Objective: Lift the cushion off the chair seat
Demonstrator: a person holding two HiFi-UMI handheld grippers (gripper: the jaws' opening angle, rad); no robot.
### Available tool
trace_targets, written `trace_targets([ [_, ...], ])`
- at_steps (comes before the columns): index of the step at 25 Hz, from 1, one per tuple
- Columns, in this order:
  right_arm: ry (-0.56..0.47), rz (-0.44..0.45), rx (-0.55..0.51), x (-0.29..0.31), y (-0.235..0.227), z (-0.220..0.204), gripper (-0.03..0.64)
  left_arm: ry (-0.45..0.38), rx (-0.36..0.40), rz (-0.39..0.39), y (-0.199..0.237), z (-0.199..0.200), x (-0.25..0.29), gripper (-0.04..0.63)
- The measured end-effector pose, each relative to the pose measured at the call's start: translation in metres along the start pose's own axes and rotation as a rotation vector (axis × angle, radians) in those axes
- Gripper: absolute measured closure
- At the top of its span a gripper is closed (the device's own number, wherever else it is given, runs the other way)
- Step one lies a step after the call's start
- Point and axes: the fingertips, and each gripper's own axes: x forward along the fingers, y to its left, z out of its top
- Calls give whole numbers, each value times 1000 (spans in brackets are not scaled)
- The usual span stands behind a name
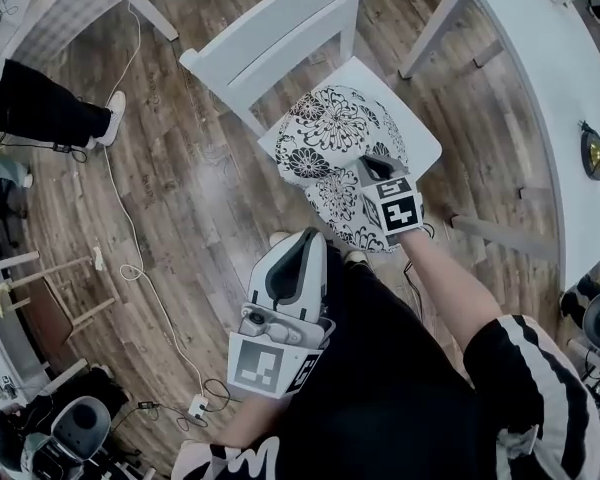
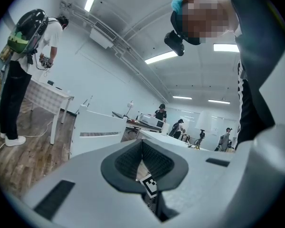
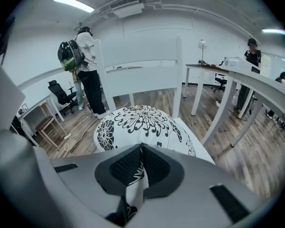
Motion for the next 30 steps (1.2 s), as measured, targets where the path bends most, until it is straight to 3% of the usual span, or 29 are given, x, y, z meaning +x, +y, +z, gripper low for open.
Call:
trace_targets([
  [30,-278,39,62,-139,8,76,586,-90,98,-11,-51,45,-12,589],
])
